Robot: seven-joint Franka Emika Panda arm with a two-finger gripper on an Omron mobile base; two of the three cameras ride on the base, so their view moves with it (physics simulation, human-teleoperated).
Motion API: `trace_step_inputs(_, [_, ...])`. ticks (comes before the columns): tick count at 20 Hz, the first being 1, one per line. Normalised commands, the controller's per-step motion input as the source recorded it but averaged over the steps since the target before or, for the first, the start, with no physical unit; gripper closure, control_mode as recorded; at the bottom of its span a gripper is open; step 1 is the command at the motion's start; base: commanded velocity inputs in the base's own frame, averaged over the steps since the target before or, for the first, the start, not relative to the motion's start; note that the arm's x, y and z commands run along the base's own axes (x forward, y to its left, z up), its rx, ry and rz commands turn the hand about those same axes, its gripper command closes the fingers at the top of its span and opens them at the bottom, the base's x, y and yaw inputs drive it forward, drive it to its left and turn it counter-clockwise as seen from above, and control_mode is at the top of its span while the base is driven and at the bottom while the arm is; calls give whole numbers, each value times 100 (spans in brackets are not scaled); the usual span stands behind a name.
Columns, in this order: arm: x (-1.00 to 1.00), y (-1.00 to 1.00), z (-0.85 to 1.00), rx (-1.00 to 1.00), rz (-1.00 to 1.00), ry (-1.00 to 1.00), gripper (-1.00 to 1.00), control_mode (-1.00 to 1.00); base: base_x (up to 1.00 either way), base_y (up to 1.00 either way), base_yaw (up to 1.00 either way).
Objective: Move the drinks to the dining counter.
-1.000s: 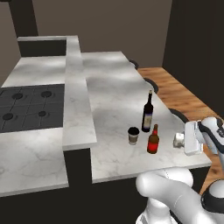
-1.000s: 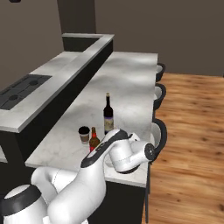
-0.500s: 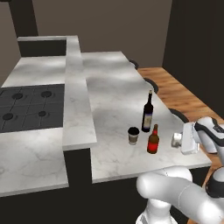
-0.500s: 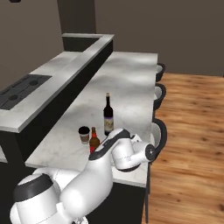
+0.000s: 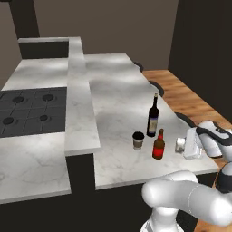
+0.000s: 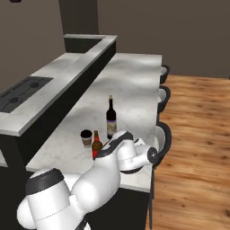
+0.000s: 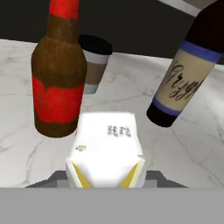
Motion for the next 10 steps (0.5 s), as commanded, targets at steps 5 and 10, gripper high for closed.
trace_step_inputs(5, [20, 0, -27, 7, -4, 0, 100, -100, 0, 0, 0])
trace_step_inputs(10, [22, 0, -27, 6, -4, 0, 100, -100, 0, 0, 0])
